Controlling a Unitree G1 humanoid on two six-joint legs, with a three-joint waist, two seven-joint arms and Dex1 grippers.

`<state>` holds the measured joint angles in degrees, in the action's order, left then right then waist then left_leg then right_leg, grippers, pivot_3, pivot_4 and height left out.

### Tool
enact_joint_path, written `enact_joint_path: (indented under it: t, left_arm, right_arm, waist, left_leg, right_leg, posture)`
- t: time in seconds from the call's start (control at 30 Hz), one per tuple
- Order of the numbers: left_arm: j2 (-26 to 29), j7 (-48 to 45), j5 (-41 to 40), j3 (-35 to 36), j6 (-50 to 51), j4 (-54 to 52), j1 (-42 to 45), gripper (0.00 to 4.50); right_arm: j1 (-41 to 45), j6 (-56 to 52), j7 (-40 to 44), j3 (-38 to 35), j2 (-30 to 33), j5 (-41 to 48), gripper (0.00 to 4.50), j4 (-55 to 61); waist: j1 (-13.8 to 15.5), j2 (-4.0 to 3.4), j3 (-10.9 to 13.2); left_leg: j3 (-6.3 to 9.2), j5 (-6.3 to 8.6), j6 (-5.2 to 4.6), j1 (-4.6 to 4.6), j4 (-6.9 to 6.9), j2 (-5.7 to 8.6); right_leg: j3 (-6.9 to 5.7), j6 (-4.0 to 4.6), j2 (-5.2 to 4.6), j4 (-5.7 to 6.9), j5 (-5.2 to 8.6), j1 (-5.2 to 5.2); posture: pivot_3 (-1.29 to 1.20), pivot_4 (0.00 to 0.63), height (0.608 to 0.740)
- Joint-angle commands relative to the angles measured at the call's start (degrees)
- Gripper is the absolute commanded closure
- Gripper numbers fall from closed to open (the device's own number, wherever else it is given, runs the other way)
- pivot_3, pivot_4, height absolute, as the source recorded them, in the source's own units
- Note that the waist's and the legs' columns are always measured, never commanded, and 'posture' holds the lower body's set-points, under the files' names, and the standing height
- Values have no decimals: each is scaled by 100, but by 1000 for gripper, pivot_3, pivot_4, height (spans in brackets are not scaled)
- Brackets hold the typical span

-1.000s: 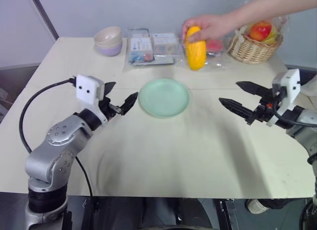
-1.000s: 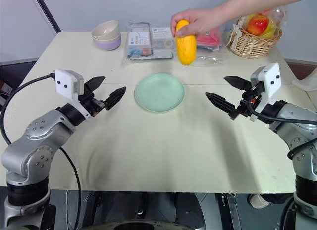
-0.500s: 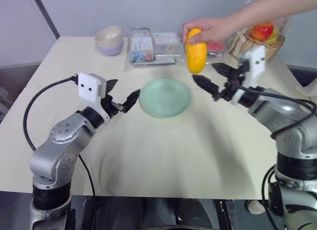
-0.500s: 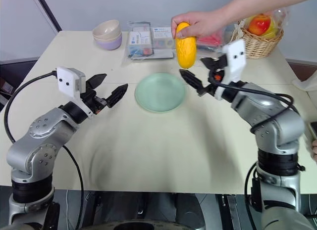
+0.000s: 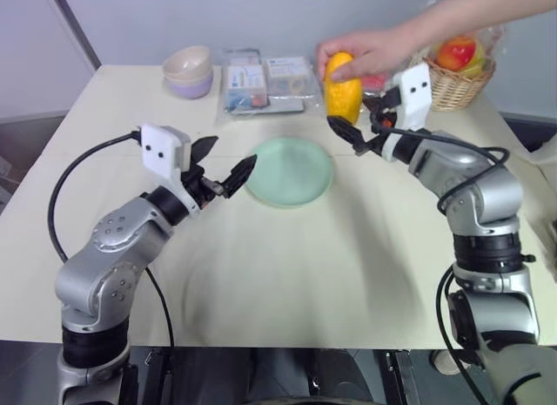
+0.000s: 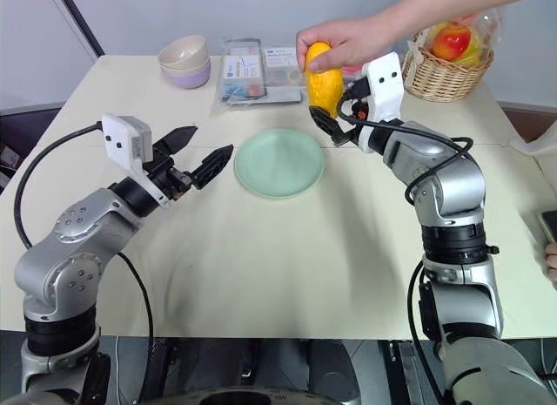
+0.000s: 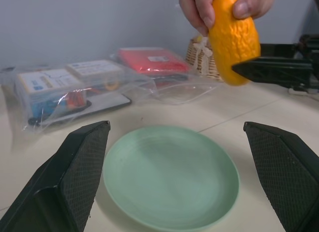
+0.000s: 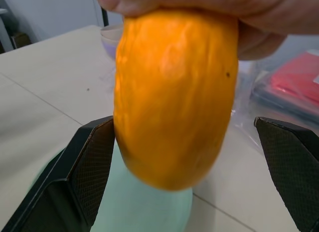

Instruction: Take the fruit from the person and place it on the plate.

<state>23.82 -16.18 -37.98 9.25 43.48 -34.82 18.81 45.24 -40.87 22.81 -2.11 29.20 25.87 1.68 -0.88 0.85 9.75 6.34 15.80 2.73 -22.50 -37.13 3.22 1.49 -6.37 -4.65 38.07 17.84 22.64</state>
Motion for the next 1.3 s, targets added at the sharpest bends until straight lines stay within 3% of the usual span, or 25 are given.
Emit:
enact_joint_path:
  t: [0.03, 0.1, 0.2, 0.27, 0.3, 0.63, 0.87, 1.03, 1.23, 1.3]
  left_arm:
    - [50, 41, -42, 74, -63, -248, 39, 14]
    - [52, 58, -33, 73, -72, -246, 31, 14]
    - [56, 78, -21, 74, -83, -245, 16, 0]
    - [65, 87, -20, 82, -88, -254, -2, 0]
    - [69, 90, -17, 78, -92, -255, -10, 0]
    - [137, 145, 60, 169, -102, -157, -256, 0]
    - [296, 204, 332, 286, -128, 46, -527, 0]
    - [367, 219, 343, 274, 9, 3, -457, 0]
    - [407, 213, 282, 294, 170, -128, -444, 0]
    - [406, 223, 289, 303, 195, -145, -427, 0]
  right_arm:
    - [316, 200, 28, -8, -176, -146, 0, -117]
    - [382, 263, 47, 29, -262, -252, 0, -252]
    - [472, 352, 71, 61, -359, -395, 907, -435]
    - [501, 406, 94, 80, -402, -468, 1879, -483]
    - [517, 428, 108, 90, -432, -500, 2033, -505]
    - [317, 462, 201, 302, -604, -834, 2033, -334]
    - [-279, 522, 103, 805, -1164, -1085, 2033, -167]
    - [-586, 969, 42, 1237, -1616, -1491, 2033, -792]
    - [-449, 1230, -69, 1482, -1684, -2070, 2033, -1692]
    - [-411, 1399, -89, 1510, -1693, -2214, 996, -1856]
  waist:
    - [-6, 0, 0]
    - [-2, 0, 0]
    - [-1, 0, 0]
    - [2, 0, 0]
    - [1, 0, 0]
    - [-13, -1, 0]
    - [-11, -3, 1]
    - [-8, -3, 2]
    - [-10, -3, 2]
    - [-13, -3, 2]
  left_leg:
    - [0, 0, 0, 0, 0, 0]
    - [0, 0, 0, 0, 0, 0]
    - [0, 0, 1, 0, -1, 1]
    - [0, 0, 1, 0, -1, 1]
    - [0, 0, 1, -1, -1, 1]
    - [0, 0, 1, -1, 1, 0]
    - [1, -1, 2, -1, 3, -1]
    - [1, -1, 4, -1, 3, 1]
    - [1, -4, 8, -1, 3, 1]
    - [0, -4, 9, -1, 3, 1]
  right_leg:
    - [0, 0, 0, 0, 0, 0]
    - [0, 0, 0, 0, 0, -1]
    - [0, 0, -1, 0, 0, -1]
    - [0, 0, -1, 0, 0, -1]
    - [0, 0, -1, 0, 0, -1]
    - [1, 0, 0, 1, 0, 2]
    - [2, 1, 1, 2, 0, 5]
    - [2, 1, 0, 1, 0, 5]
    - [2, 1, 0, 3, 0, 7]
    - [2, 1, 0, 3, 0, 7]
  posture:
    - [0, 150, 740]
    - [0, 150, 740]
    - [0, 150, 740]
    - [0, 150, 740]
    - [0, 150, 740]
    - [0, 150, 740]
    - [0, 150, 740]
    - [0, 150, 740]
    - [0, 150, 740]
    - [0, 150, 740]
